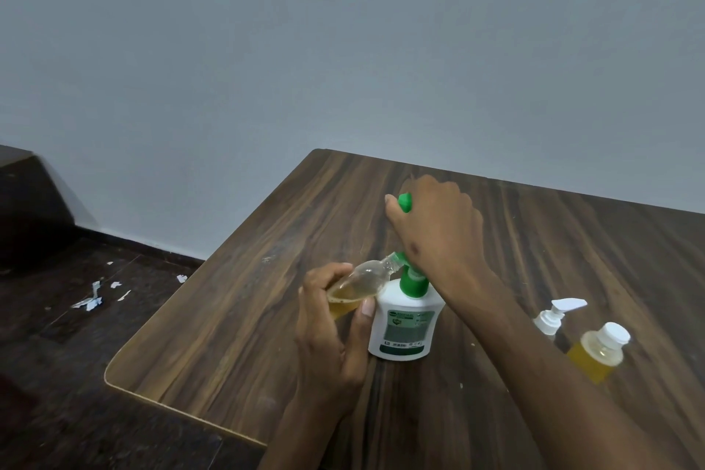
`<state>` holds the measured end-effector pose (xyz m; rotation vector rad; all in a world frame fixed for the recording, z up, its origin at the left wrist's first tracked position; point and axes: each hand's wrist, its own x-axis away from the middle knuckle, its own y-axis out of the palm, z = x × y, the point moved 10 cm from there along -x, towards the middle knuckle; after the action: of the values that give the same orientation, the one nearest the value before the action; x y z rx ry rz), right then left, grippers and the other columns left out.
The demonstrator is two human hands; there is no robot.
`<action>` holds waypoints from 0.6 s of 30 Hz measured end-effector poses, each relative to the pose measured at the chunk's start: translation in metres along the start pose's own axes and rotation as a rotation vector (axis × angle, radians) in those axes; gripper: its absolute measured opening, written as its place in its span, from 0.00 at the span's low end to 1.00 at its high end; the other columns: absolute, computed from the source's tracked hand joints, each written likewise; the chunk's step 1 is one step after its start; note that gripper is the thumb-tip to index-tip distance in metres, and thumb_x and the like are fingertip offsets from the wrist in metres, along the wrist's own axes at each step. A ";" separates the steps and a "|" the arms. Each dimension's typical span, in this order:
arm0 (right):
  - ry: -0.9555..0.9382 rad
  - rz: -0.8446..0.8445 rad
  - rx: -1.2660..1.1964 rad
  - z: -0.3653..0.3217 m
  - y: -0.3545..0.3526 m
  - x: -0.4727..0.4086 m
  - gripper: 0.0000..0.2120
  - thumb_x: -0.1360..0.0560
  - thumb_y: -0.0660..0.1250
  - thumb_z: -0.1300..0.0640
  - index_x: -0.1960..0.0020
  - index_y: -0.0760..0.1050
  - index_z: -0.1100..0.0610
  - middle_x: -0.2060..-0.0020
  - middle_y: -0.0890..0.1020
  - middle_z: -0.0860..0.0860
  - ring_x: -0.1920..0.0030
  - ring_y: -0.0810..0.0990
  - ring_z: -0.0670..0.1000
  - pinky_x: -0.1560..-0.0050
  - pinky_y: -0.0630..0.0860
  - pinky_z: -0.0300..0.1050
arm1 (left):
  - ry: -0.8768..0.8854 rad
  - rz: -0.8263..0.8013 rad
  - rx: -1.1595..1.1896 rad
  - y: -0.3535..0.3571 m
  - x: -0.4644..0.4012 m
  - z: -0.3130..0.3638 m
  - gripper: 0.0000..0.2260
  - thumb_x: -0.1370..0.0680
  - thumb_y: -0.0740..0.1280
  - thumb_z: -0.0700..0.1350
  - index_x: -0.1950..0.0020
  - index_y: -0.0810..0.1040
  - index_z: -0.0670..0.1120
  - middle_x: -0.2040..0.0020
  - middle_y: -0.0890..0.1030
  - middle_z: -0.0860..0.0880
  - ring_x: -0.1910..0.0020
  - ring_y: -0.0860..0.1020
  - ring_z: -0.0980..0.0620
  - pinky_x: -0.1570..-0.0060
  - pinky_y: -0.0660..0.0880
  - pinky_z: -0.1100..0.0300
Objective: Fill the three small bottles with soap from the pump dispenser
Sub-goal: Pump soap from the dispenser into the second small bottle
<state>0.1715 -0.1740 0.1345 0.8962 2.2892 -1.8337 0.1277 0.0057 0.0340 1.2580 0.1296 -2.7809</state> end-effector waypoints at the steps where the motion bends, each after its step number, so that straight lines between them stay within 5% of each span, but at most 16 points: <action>1: 0.017 -0.016 -0.009 0.002 0.002 0.001 0.17 0.17 0.60 0.43 0.56 0.69 0.55 0.65 0.70 0.49 0.63 0.72 0.53 0.61 0.67 0.48 | 0.003 0.002 -0.002 0.000 0.000 0.000 0.18 0.20 0.70 0.38 0.33 0.72 0.49 0.40 0.78 0.57 0.45 0.81 0.52 0.48 0.75 0.68; 15: -0.005 0.004 -0.011 0.000 -0.001 0.001 0.16 0.17 0.60 0.43 0.56 0.69 0.55 0.63 0.73 0.51 0.62 0.75 0.54 0.63 0.67 0.47 | 0.020 -0.002 -0.006 -0.001 0.000 0.001 0.14 0.20 0.69 0.39 0.34 0.75 0.41 0.41 0.79 0.47 0.44 0.81 0.50 0.46 0.75 0.64; 18: 0.032 -0.050 -0.026 0.003 0.005 0.003 0.15 0.16 0.60 0.43 0.54 0.68 0.54 0.66 0.67 0.47 0.68 0.66 0.45 0.66 0.61 0.44 | 0.019 -0.010 -0.007 0.000 0.000 -0.001 0.14 0.19 0.68 0.41 0.33 0.75 0.43 0.41 0.79 0.47 0.43 0.81 0.50 0.46 0.76 0.63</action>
<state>0.1701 -0.1752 0.1282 0.8791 2.3702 -1.8175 0.1288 0.0058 0.0336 1.2856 0.1476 -2.7751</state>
